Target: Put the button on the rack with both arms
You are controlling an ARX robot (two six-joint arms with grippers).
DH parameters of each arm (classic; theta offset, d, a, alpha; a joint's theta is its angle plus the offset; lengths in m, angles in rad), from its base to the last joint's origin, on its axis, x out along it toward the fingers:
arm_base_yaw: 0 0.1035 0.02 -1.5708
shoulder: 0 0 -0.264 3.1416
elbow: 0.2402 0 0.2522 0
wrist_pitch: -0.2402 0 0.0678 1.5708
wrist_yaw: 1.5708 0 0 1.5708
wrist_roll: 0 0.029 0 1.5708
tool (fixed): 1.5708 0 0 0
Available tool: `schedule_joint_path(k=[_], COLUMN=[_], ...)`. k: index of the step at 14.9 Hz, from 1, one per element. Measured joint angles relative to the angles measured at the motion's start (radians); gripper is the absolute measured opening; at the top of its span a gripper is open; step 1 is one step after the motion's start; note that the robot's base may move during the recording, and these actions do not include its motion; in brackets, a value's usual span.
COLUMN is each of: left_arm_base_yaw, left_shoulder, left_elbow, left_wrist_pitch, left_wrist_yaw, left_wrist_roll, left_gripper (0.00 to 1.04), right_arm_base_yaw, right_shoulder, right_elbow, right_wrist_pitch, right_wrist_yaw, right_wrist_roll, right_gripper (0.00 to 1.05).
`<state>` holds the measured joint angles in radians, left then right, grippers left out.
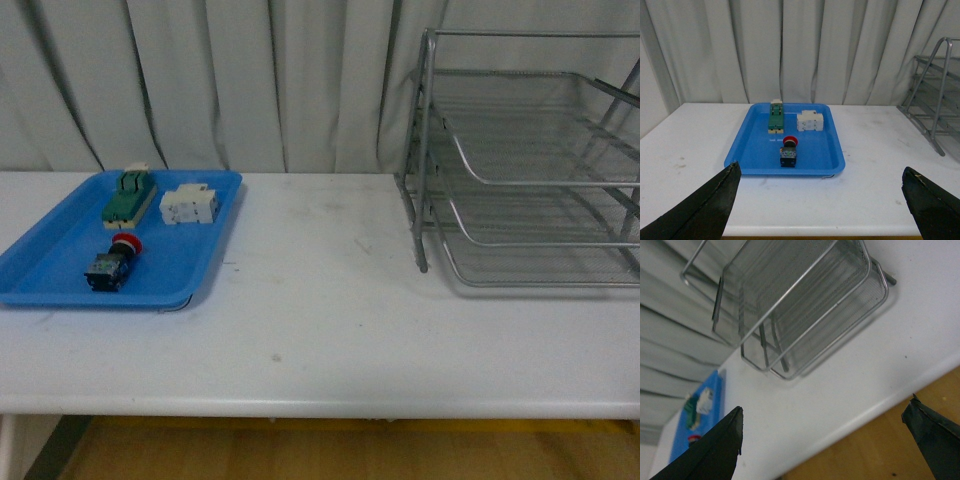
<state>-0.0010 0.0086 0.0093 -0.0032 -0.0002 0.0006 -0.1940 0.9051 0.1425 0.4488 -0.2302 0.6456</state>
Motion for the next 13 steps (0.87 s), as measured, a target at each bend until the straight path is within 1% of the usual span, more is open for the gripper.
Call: schedule_joint_path(k=[2, 3, 4, 5, 7, 9, 13], left_arm_base_yaw=[0.000, 0.000, 0.000, 0.000, 0.000, 0.000, 0.000], left_shoulder=[0.000, 0.000, 0.000, 0.000, 0.000, 0.000, 0.000], left_elbow=[0.000, 0.000, 0.000, 0.000, 0.000, 0.000, 0.000], left_wrist_pitch=[0.000, 0.000, 0.000, 0.000, 0.000, 0.000, 0.000], left_wrist_yaw=[0.000, 0.000, 0.000, 0.000, 0.000, 0.000, 0.000], left_wrist_roll=[0.000, 0.000, 0.000, 0.000, 0.000, 0.000, 0.000], left_gripper=[0.98, 0.98, 0.98, 0.98, 0.98, 0.98, 0.98], right_arm_base_yaw=[-0.002, 0.007, 0.027, 0.044, 0.071, 0.087, 0.103], right_shoulder=[0.384, 0.521, 0.694, 0.817, 0.965, 1.052, 1.148], right_elbow=[0.109, 0.167, 0.251, 0.322, 0.444, 0.549, 0.671], right_wrist_pitch=[0.335, 0.431, 0.495, 0.486, 0.468, 0.436, 0.391], right_wrist_yaw=[0.005, 0.020, 0.025, 0.028, 0.049, 0.057, 0.072], right_wrist_roll=[0.180, 0.237, 0.301, 0.352, 0.410, 0.436, 0.458], right_gripper=[0.98, 0.98, 0.98, 0.98, 0.98, 0.98, 0.98])
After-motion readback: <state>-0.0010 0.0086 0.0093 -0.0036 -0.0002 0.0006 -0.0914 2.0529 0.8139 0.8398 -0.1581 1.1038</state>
